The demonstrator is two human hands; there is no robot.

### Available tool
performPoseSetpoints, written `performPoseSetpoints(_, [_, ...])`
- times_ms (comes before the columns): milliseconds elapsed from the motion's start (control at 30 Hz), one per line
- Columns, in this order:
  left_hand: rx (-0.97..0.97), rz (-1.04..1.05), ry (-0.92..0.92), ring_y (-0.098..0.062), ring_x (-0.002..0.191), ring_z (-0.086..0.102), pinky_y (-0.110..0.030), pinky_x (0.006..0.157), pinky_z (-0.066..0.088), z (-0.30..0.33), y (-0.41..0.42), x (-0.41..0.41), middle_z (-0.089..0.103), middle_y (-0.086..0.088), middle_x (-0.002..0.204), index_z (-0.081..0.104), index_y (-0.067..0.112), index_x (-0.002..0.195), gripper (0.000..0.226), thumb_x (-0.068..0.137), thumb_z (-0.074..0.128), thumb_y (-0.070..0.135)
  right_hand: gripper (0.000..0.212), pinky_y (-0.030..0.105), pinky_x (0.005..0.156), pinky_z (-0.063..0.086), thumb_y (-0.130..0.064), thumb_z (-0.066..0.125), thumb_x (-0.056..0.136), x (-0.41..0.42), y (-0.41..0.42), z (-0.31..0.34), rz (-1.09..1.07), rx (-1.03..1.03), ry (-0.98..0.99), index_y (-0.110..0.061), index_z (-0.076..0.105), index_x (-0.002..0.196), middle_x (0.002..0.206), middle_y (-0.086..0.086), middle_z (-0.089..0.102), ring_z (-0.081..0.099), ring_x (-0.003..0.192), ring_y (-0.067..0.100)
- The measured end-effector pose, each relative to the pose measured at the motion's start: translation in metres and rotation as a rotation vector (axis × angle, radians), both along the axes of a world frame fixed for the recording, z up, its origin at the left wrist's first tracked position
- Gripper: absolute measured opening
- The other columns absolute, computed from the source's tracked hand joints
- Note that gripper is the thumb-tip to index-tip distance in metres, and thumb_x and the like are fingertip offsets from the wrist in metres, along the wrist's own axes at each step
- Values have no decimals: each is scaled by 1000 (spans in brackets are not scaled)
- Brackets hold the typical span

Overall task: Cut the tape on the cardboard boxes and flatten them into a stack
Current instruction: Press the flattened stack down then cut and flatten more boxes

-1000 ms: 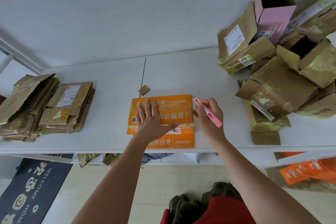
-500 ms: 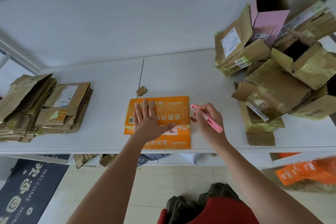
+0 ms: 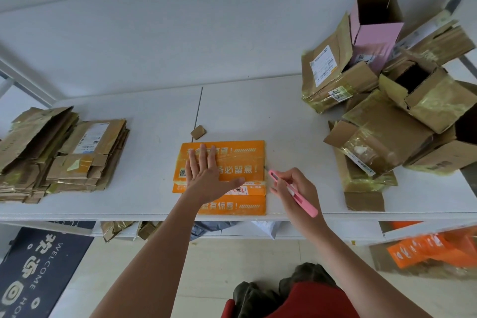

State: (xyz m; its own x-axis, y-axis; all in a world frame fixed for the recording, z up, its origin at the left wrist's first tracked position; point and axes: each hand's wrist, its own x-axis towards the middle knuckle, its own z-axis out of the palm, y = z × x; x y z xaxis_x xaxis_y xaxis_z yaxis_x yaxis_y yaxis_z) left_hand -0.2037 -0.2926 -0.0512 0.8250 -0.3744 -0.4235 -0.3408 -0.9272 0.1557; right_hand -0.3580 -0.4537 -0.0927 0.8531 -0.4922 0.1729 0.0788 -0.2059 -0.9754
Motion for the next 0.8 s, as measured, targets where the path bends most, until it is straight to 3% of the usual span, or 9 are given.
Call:
performPoseSetpoints(200, [-72, 21, -40, -29, 144, -32, -48, 117, -16, -1, 0, 0, -28, -2, 161, -13, 23, 156, 125, 62, 35, 89, 22, 53, 58, 51, -42, 51, 95, -7, -15, 20, -11, -45, -51, -21, 54, 89, 81, 14, 63, 63, 74, 40])
performPoseSetpoints(333, [-239, 76, -149, -25, 147, -27, -46, 118, -15, -1, 4, -6, -20, -2, 163, -1, 24, 157, 112, 70, 33, 85, 17, 26, 54, 44, -22, 52, 100, 49, -37, 32, -37, -133, -102, -5, 54, 97, 80, 4, 60, 58, 66, 11])
performPoseSetpoints(433, [-258, 226, -262, -26, 147, -27, -46, 118, -14, -1, 3, -20, -22, -4, 162, -4, 19, 156, 120, 70, 40, 89, 9, 10, 65, 45, -9, 53, 99, 99, -39, 24, 22, -226, -50, 0, 51, 100, 101, 9, 66, 60, 84, -2])
performPoseSetpoints(533, [-315, 539, -193, -31, 149, -14, -50, 122, 2, 6, -6, -35, -16, -7, 160, -11, 10, 154, 133, 67, 57, 84, 8, 18, 70, 51, -7, 53, 99, 119, -33, 14, 61, -264, -18, 0, 51, 99, 106, 17, 67, 65, 96, 13])
performPoseSetpoints(667, [-565, 774, -120, -37, 147, -4, -54, 119, 17, 6, -5, -30, -14, -9, 158, -19, 5, 152, 139, 70, 81, 56, 13, 24, 58, 42, -14, 49, 97, 104, -30, 6, -13, -355, -50, -2, 52, 93, 83, 8, 59, 57, 72, 18])
performPoseSetpoints(733, [-663, 915, -114, -39, 145, 8, -54, 116, 25, 5, -3, -25, -11, -10, 158, -15, 7, 152, 136, 69, 86, 44, 12, 31, 54, 48, -15, 48, 98, 88, -22, 2, 31, -304, -37, -5, 52, 94, 76, 6, 55, 58, 66, 19])
performPoseSetpoints(800, [-746, 1099, -18, -37, 138, 30, -50, 109, 37, 7, -3, -23, 13, -15, 155, 4, 6, 151, 120, 71, 87, 37, 6, 26, 56, 50, -9, 51, 100, 70, -10, -1, 49, -228, -38, -6, 53, 95, 74, 4, 57, 62, 64, 12])
